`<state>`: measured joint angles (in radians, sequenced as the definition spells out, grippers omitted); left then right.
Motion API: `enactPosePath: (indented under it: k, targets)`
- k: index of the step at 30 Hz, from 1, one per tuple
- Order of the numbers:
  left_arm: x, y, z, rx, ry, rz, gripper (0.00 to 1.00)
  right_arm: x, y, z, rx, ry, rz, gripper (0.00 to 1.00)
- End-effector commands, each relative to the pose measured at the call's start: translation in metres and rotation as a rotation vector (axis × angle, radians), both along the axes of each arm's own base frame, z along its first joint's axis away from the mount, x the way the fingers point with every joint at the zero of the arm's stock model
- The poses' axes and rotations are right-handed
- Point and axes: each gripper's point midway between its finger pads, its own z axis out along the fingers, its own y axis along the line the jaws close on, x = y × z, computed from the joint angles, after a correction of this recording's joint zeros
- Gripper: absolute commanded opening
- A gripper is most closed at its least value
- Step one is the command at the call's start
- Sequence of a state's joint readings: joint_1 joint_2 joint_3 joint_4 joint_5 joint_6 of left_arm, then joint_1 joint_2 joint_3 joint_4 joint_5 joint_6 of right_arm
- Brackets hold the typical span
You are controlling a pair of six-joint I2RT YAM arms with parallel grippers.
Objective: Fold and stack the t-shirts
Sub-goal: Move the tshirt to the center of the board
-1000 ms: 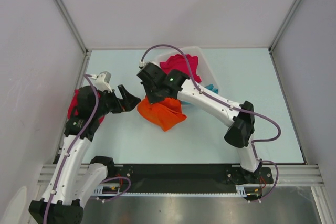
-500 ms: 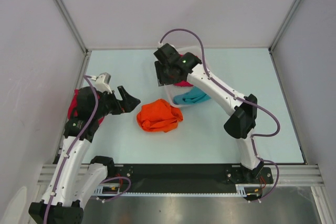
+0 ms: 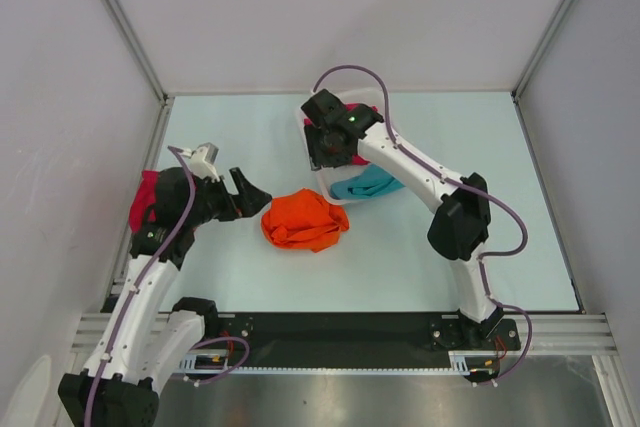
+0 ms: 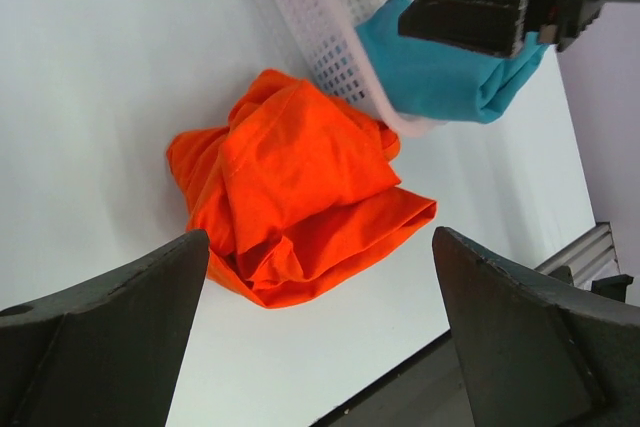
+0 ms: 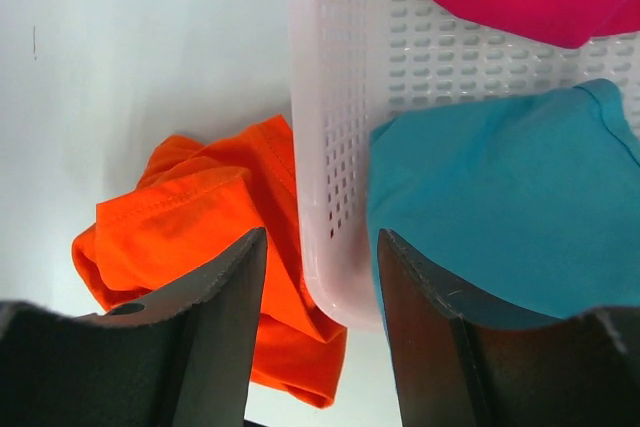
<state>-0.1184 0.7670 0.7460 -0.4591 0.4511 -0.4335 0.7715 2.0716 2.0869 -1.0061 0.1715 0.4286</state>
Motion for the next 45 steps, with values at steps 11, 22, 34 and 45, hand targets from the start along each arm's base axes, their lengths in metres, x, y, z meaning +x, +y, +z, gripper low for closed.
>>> enactPosePath:
  k: [11, 22, 34, 45]
  targets:
    - [0.009, -0.006, -0.013, -0.034, 0.018, -0.025, 1.00, 0.000, 0.026, -0.041, -0.006, 0.049, 0.048, 0.54]
    - [0.012, -0.005, -0.010, -0.025, 0.013, -0.025, 1.00, 0.002, 0.021, -0.087, -0.057, 0.115, 0.038, 0.49]
    - [0.010, 0.000, -0.012, 0.012, 0.014, -0.010, 0.99, 0.054, -0.065, -0.134, -0.122, 0.116, -0.234, 0.00]
    - [0.008, 0.002, -0.009, 0.022, 0.006, -0.011, 1.00, 0.101, -0.208, -0.141, -0.151, 0.095, -0.614, 0.00]
